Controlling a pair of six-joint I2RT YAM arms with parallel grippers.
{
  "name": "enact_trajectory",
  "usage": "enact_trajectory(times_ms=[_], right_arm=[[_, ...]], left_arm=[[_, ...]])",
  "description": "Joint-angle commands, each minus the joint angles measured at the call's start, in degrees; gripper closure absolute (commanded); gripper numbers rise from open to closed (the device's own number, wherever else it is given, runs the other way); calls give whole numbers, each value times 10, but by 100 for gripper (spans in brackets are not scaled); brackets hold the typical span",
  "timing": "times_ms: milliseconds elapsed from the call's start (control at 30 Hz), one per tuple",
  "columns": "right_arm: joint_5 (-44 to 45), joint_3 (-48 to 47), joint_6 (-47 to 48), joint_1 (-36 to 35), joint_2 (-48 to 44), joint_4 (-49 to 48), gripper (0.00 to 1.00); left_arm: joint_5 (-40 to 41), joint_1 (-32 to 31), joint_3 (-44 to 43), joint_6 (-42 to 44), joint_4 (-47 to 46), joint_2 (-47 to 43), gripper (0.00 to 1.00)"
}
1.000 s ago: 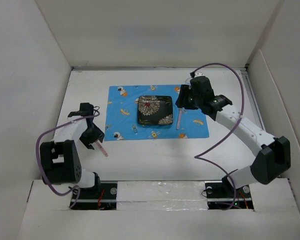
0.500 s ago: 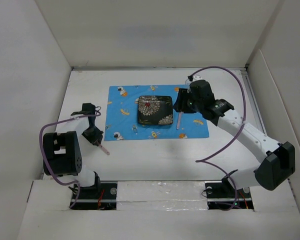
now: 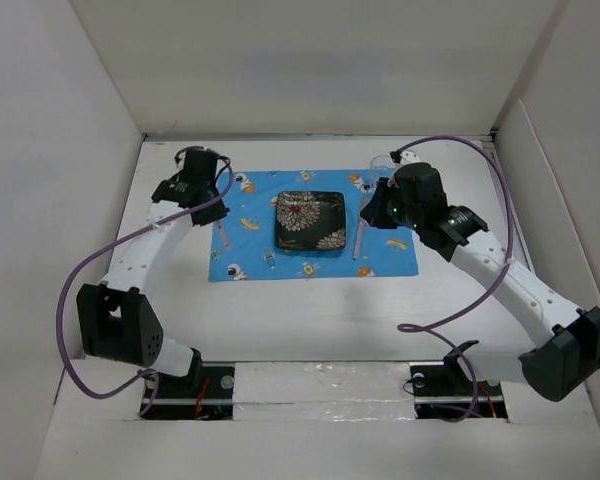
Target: Set the dinner table for one person
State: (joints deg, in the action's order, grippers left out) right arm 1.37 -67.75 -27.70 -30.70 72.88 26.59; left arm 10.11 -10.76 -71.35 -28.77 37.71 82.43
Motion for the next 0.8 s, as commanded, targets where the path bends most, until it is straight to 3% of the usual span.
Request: enact_trajectory(times_ms=[0,267,367,400,500,767], right_arm=[[-5,14,2,7,-27,1,100],[-1,59,3,20,-79,29,98],[0,74,-2,25,-88,40,81],[0,78,-3,32,-89,43,70],[-2,82,-6,37,-87,54,61],[17,82,-14,37,-93,77,60]], left_arm=[[7,-61,-40,62,8,30,100],[-43,-83,-68,81,-60,120,100],[-46,-96,-84,93,-77,142,100],[-40,-102,-89,97,-82,149,100],[-37,-109,-110,109,-80,187,100],[-11,-109,-116,117,-93,258,100]])
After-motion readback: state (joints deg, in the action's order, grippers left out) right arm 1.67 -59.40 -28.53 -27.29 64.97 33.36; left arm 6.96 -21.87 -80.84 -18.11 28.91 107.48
